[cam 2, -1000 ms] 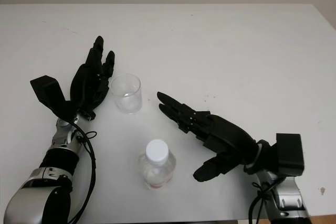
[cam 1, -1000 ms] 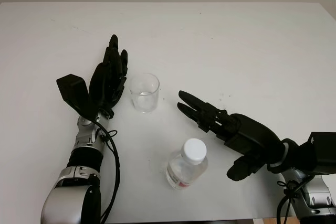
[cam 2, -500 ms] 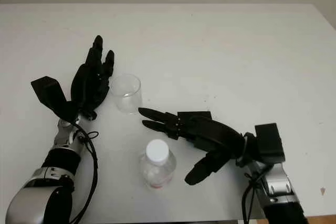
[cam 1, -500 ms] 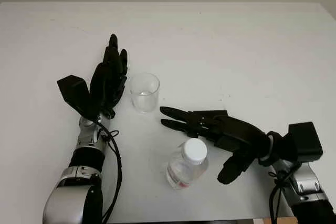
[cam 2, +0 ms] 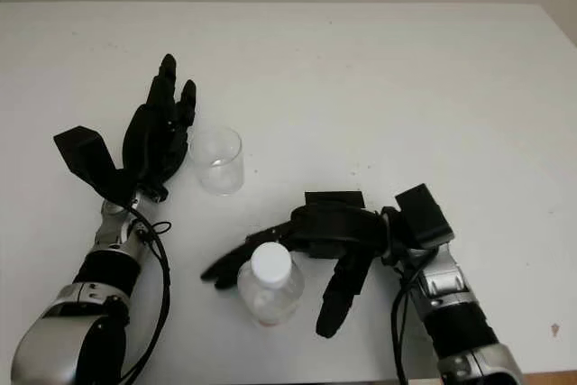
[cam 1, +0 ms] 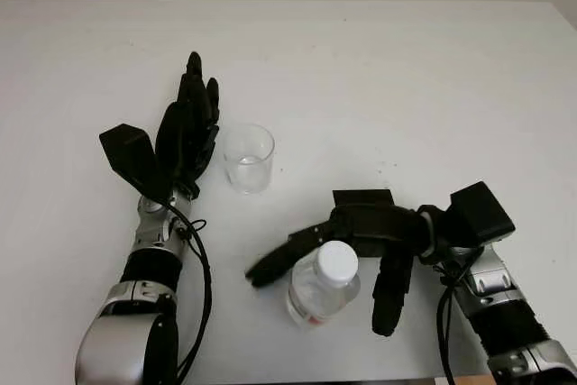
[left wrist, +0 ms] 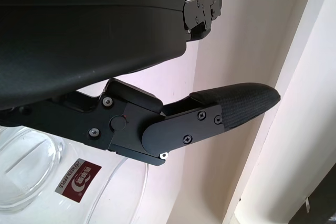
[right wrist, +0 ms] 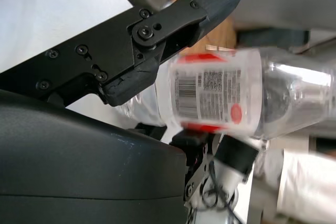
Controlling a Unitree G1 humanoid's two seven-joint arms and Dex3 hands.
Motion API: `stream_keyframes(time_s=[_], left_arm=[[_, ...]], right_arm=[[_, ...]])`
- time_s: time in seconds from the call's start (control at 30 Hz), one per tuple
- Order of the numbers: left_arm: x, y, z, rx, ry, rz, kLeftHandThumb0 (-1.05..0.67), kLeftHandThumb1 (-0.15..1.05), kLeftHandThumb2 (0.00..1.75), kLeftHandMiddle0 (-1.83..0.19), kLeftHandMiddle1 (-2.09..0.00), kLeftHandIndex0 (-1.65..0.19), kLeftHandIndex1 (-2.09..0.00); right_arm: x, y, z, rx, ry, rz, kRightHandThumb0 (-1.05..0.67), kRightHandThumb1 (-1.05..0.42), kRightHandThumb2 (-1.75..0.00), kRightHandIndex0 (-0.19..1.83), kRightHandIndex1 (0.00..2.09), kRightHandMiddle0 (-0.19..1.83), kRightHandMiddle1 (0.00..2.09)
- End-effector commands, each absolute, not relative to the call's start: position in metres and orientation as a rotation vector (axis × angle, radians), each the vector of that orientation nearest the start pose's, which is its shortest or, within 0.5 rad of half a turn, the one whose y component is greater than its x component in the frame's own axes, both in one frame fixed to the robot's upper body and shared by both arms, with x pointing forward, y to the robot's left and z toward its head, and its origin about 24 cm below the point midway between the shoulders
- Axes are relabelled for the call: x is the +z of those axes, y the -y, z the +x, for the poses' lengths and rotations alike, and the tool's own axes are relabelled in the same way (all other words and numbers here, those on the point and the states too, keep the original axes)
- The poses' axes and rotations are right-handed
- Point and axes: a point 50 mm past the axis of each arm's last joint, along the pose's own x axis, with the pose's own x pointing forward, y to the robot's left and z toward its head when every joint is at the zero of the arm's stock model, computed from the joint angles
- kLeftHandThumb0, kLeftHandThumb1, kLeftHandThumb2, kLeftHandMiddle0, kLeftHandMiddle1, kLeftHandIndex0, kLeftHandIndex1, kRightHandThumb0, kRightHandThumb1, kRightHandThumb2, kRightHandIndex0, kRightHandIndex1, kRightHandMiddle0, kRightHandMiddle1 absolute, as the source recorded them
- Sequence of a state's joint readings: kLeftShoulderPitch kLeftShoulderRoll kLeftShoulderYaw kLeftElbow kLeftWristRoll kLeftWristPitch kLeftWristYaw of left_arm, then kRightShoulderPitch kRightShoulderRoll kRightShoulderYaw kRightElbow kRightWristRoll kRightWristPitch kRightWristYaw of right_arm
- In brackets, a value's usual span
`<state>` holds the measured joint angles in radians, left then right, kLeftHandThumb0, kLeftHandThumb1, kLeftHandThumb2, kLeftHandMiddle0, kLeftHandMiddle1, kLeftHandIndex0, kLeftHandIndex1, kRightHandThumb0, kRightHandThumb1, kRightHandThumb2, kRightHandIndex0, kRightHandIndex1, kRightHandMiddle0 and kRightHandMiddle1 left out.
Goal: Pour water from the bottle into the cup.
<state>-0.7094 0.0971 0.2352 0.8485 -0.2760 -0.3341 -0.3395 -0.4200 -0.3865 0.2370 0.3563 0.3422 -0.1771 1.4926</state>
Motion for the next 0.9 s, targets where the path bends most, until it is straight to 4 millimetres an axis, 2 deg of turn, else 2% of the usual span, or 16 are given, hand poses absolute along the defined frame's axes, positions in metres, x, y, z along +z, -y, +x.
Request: stream_keyframes(time_s=[0.0,0.07,0.13,0.17,0.23,0.33,0.43,0.53,0.57,0.67,0.77,0.8,0.87], left_arm=[[0.105,-0.16,0.372,-0.209,0.265,-0.236,-0.85,1.05,0.72,0.14,-0.06,0.16,-0.04],[0.105,-0.16,0.372,-0.208,0.266,-0.236,-0.85,1.05,0.72,0.14,-0.06,0.16,-0.04],[0.104,-0.161,0.371,-0.206,0.266,-0.234,-0.85,1.05,0.72,0.14,-0.06,0.16,-0.04],[0.104,-0.162,0.371,-0.206,0.266,-0.23,-0.85,1.05,0.72,0.14,-0.06,0.16,-0.04],[0.103,-0.163,0.37,-0.205,0.265,-0.227,-0.85,1.05,0.72,0.14,-0.06,0.16,-0.04],[0.103,-0.164,0.37,-0.203,0.265,-0.224,-0.85,1.05,0.72,0.13,-0.06,0.15,-0.04],[0.102,-0.163,0.37,-0.203,0.26,-0.225,-0.85,1.05,0.72,0.13,-0.06,0.16,-0.04],[0.102,-0.162,0.371,-0.21,0.257,-0.229,-0.85,1.05,0.73,0.14,-0.05,0.17,-0.03],[0.102,-0.161,0.371,-0.212,0.256,-0.231,-0.85,1.05,0.73,0.14,-0.05,0.17,-0.03],[0.102,-0.161,0.371,-0.218,0.255,-0.23,-0.84,1.05,0.72,0.15,-0.05,0.18,-0.03],[0.102,-0.161,0.371,-0.219,0.25,-0.235,-0.84,1.05,0.72,0.16,-0.05,0.19,-0.02],[0.101,-0.16,0.371,-0.217,0.249,-0.238,-0.84,1.05,0.72,0.16,-0.05,0.19,-0.02],[0.101,-0.16,0.371,-0.217,0.247,-0.237,-0.84,1.05,0.71,0.16,-0.05,0.19,-0.02]], right_arm=[[0.077,0.126,0.272,1.73,0.009,-0.197,-0.83,-0.84,-0.05,0.47,1.23,0.77,0.75],[0.076,0.125,0.27,1.751,-0.04,-0.189,-0.78,-0.81,-0.05,0.46,1.44,0.69,1.15],[0.076,0.127,0.266,1.732,-0.111,-0.213,-0.67,-0.77,-0.05,0.42,1.8,0.61,1.56],[0.077,0.128,0.263,1.718,-0.127,-0.223,-0.61,-0.77,-0.05,0.45,1.97,0.54,1.85],[0.079,0.13,0.26,1.702,-0.135,-0.229,-0.55,-0.78,-0.06,0.51,2.06,0.49,2.03],[0.082,0.133,0.253,1.637,-0.047,-0.212,-0.5,-0.82,-0.06,0.72,2.09,0.57,2.09],[0.081,0.135,0.25,1.536,-0.006,-0.193,-0.45,-0.85,-0.06,0.83,2.09,0.68,2.09],[0.081,0.139,0.25,1.306,0.056,-0.195,-0.4,-0.9,-0.08,0.99,2.09,0.79,2.09],[0.083,0.14,0.25,1.235,0.078,-0.206,-0.39,-0.97,-0.09,1.07,2.09,0.8,2.09],[0.087,0.148,0.253,0.991,0.101,-0.162,-0.34,-1.03,-0.12,1.14,2.09,0.8,2.09],[0.092,0.159,0.259,0.783,0.158,-0.072,-0.25,-1.05,-0.28,1.18,2.09,0.84,2.09],[0.092,0.162,0.262,0.721,0.182,-0.038,-0.23,-1.05,-0.32,1.21,2.09,0.88,2.09],[0.093,0.166,0.266,0.625,0.217,-0.008,-0.21,-1.05,-0.33,1.34,2.09,1.09,2.09]])
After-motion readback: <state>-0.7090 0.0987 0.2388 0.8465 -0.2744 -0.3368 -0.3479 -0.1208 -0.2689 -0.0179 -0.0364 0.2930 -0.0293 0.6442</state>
